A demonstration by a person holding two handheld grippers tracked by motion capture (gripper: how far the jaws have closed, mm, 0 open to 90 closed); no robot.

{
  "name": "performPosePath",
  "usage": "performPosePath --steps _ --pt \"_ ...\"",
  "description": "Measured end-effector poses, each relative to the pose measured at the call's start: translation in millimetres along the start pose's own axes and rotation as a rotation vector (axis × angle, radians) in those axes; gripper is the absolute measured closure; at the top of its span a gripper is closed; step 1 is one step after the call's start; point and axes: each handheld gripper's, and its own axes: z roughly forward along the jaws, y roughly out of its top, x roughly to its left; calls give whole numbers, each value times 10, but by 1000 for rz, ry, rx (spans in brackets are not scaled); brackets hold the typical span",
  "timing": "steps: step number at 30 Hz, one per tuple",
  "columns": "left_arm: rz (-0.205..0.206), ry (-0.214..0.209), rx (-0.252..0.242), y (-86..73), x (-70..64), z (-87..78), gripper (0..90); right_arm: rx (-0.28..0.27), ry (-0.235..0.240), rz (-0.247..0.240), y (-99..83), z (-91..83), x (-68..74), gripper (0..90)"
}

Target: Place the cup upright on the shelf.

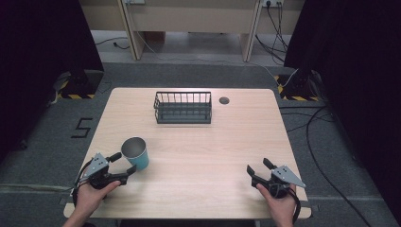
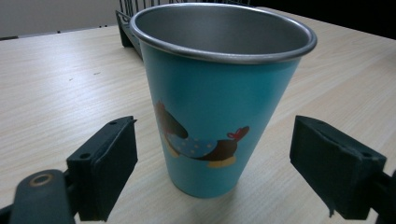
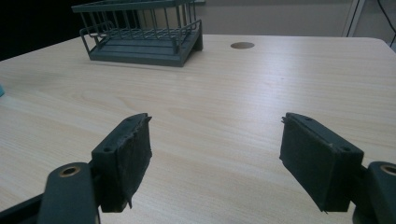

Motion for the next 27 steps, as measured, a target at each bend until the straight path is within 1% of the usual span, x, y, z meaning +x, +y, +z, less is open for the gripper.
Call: performPosePath --steps 4,5,10,12,15,17,19,27 --pt "15 0 12 8 -4 52 144 2 -1 0 4 16 3 254" --pt "30 0 17 21 -5 77 144 3 0 0 5 17 3 254" --pt "31 11 11 71 -3 137 144 2 0 4 5 19 -1 254" --pt "41 5 7 105 -5 180 144 3 -2 8 5 19 -5 254" --pt "44 0 5 134 -7 213 144 5 -2 9 7 21 -7 254" --pt "45 -1 4 151 -8 236 143 4 -3 9 8 25 -6 254" --pt "35 -3 0 162 -6 264 143 4 -3 11 8 27 -7 254" --pt "22 -15 -11 159 4 319 145 3 -1 16 8 28 -15 254"
